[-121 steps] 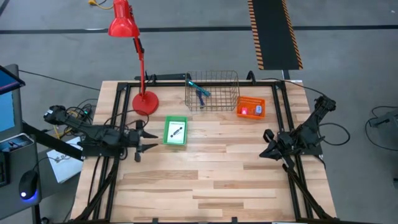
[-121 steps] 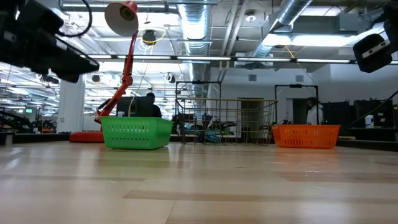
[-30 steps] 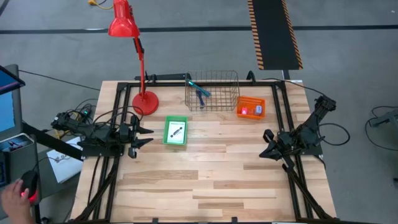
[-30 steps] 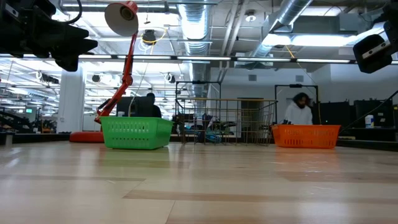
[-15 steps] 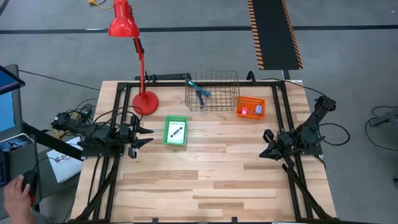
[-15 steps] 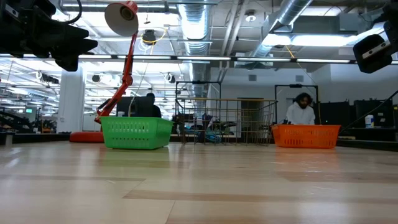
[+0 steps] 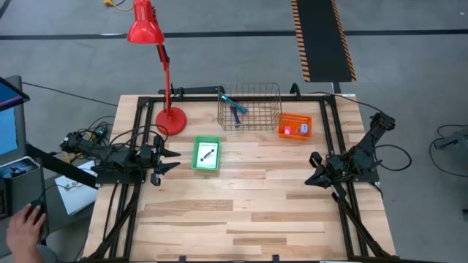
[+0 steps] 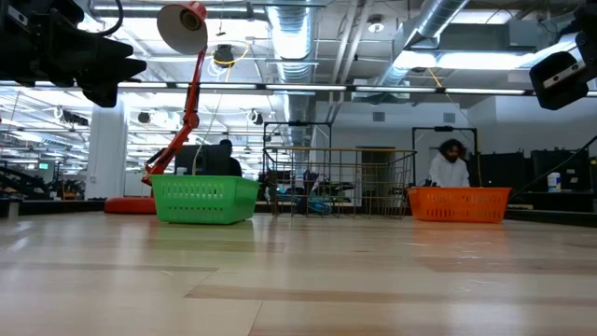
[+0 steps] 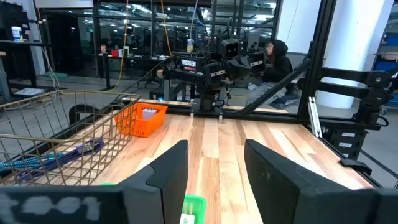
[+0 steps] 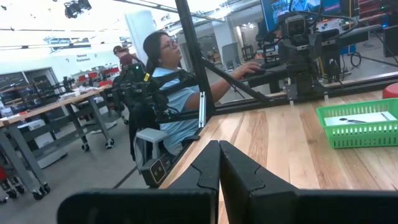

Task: Pick and place items into bin
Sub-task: Return to Home Position

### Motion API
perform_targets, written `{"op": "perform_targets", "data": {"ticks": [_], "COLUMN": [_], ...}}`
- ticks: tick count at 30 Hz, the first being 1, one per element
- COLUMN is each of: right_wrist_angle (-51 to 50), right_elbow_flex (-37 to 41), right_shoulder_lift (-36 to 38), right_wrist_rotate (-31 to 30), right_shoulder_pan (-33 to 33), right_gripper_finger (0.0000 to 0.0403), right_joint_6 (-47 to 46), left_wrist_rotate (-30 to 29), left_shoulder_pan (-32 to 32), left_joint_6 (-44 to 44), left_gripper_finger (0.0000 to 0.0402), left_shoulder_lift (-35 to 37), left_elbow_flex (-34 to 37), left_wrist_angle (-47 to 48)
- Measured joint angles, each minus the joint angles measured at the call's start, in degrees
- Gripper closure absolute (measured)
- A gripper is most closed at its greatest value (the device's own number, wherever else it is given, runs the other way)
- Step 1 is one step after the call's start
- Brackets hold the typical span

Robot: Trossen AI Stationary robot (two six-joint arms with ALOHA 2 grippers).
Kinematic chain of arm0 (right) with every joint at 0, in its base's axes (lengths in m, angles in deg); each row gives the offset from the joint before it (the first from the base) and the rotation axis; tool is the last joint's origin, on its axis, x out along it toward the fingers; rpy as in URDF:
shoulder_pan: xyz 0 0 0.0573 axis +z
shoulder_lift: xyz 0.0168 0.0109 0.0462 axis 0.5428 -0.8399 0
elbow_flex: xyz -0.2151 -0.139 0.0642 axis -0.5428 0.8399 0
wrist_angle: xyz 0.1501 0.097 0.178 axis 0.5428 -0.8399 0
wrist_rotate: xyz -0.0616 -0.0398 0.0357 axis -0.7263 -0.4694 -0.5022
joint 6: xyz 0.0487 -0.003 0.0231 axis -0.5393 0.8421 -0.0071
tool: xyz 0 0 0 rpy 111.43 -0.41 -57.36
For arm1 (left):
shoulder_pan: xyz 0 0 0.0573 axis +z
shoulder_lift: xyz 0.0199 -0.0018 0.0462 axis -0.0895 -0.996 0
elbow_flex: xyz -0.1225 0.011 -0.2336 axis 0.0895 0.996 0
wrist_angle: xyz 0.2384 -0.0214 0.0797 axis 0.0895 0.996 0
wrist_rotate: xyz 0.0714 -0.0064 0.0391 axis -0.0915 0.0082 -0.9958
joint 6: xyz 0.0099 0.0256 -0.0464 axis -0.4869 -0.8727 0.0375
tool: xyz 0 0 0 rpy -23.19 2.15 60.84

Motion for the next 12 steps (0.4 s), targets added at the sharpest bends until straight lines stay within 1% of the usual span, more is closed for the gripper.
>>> {"op": "perform_targets", "data": {"ticks": [12], "right_wrist_angle": [0.0], "right_elbow_flex": [0.0], "right_shoulder_lift": [0.0], "right_wrist_rotate": [0.0], "right_shoulder_pan": [0.0], "right_gripper_finger": [0.0403], "right_joint_6": [0.0], "left_wrist_rotate": [0.0], "left_shoulder_pan": [0.0], "left_joint_6": [0.1], "left_gripper_finger": [0.0255], "left_shoulder_lift": [0.0], "left_elbow_flex": [0.0], "left_wrist_angle": [0.0]}}
